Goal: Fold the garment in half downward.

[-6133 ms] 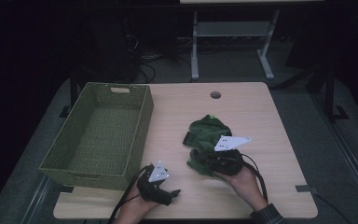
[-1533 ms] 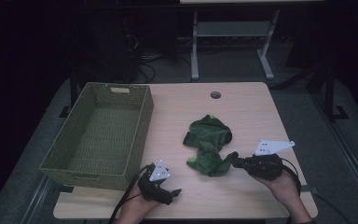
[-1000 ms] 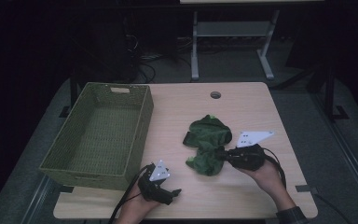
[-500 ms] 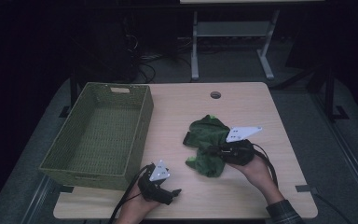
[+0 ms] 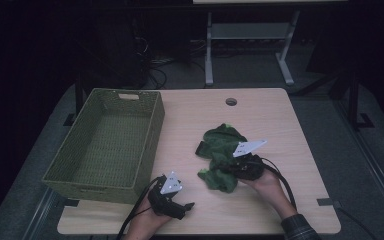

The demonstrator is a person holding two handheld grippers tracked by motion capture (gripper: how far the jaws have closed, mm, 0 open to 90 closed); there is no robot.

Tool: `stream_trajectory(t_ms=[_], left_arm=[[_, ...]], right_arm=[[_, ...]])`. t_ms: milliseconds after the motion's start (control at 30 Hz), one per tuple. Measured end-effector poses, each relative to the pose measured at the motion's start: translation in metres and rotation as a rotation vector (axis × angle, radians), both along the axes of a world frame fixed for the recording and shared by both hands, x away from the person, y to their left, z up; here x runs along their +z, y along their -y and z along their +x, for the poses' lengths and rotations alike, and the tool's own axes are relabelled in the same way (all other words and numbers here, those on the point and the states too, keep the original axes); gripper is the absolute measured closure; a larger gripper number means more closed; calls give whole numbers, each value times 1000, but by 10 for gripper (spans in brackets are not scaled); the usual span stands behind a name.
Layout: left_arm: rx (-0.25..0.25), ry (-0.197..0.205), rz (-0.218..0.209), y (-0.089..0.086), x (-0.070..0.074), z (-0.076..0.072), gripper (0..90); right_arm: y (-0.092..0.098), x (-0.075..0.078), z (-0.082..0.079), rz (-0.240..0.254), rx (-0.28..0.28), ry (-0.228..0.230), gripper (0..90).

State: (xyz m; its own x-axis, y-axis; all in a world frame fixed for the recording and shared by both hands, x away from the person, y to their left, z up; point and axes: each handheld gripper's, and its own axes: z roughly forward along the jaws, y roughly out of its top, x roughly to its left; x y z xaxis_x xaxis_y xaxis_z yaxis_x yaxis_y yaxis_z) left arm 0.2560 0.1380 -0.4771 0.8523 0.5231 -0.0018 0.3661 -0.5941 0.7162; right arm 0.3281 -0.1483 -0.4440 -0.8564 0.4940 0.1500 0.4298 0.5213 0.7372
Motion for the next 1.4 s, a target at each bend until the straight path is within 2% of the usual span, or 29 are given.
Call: stream_trajectory(t_ms=[100, 233, 400, 533, 700, 967, 1100, 1167, 1300, 1400], left_arm=[[0, 0, 0, 0, 0, 0, 126], [2, 0, -4, 0, 0, 0, 127], [4, 0, -2, 0, 0, 0, 134], [15, -4, -8, 0, 0, 1, 145], [7, -18, 4, 5, 4, 6, 167], [-6, -13, -6, 10, 18, 14, 166], [-17, -12, -17, 13, 23, 20, 162], [-19, -5, -19, 15, 26, 24, 162], [-16, 9, -35, 18, 33, 32, 160], [-25, 0, -44, 20, 38, 39, 152]], right_arm=[[-7, -6, 0, -17, 19, -22, 897], [-10, -13, 4, -46, 8, -58, 899], [-11, -19, 8, -43, 5, -76, 899], [-9, -15, 6, -39, 1, -59, 886], [-3, -2, 3, -24, -26, -26, 753], [6, 6, 3, 10, -67, -28, 572], [9, 10, 3, 23, -76, -19, 543], [9, 12, 3, 16, -80, -25, 523], [11, 19, 4, 14, -78, -7, 503], [15, 23, 5, 17, -85, 6, 484]])
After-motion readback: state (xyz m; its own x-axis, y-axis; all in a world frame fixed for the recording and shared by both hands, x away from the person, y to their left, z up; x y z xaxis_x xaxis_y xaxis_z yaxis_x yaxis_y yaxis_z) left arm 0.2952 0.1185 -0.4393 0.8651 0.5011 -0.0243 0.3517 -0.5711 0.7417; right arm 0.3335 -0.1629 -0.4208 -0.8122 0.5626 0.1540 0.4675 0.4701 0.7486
